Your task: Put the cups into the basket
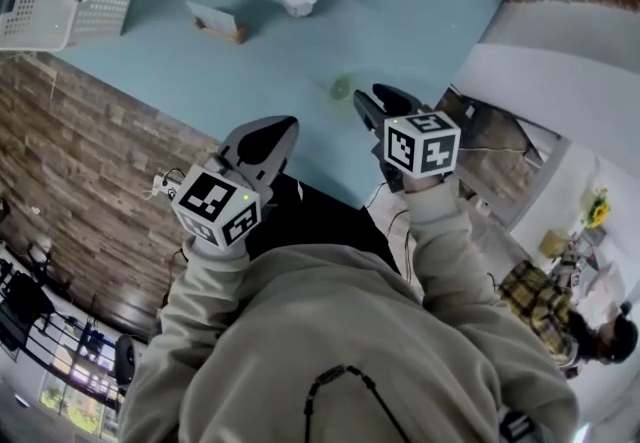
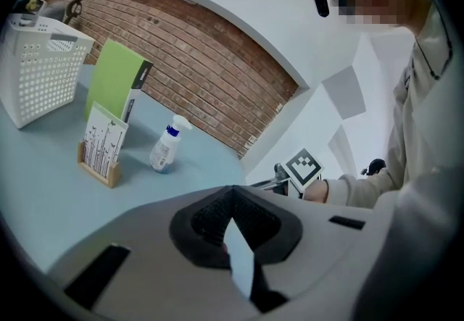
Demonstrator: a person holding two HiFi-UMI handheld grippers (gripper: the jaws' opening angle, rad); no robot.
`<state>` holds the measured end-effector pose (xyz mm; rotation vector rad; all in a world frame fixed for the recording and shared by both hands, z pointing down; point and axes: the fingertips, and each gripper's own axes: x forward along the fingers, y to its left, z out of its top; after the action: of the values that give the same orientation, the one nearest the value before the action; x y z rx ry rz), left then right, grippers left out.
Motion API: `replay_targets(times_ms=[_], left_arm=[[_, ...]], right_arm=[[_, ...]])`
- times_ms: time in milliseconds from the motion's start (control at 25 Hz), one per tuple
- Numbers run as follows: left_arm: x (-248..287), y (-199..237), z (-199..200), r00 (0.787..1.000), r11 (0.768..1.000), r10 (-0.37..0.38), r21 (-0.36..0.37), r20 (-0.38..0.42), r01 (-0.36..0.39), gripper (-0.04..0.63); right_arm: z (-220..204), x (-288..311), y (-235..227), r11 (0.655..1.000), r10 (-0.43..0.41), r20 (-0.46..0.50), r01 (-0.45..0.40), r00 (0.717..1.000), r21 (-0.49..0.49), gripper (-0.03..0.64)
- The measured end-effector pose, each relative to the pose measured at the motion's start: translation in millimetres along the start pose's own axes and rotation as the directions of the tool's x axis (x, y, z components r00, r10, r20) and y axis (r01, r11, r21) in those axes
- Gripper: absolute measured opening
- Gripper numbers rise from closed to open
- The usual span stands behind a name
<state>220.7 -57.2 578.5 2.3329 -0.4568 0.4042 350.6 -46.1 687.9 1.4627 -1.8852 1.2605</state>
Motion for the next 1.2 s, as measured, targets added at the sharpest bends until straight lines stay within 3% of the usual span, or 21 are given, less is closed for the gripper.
replay_targets(times_ms=[440,640,720,1200], left_arm=[[0,7,-14,1.000,0.999,-0.005,-0.038,0.001,0.005,-0.003],[-6,7,-21,1.000,0.998,-0.016,-0.063,0.011,0.016,-0.003],[-8,8,-25,1.000,0.998,-0.011,-0.066,0.005,0.012,-0.003],[-18,-1,-10,0.997,0.999,-0.020,-0.045,0.068,0.023,-0.003]], right_arm=[[-15,21,-9,0.995,-0.078,-0.061,0.073,0.995,-0.075,0.147],[-19,23,-13,0.980,-0.157,-0.045,0.150,0.987,-0.132,0.045],[-20,23,-13,0.974,-0.178,-0.044,0.170,0.983,-0.148,0.035],[-24,11,1,0.972,-0.168,-0.054,0.156,0.984,-0.175,0.034]])
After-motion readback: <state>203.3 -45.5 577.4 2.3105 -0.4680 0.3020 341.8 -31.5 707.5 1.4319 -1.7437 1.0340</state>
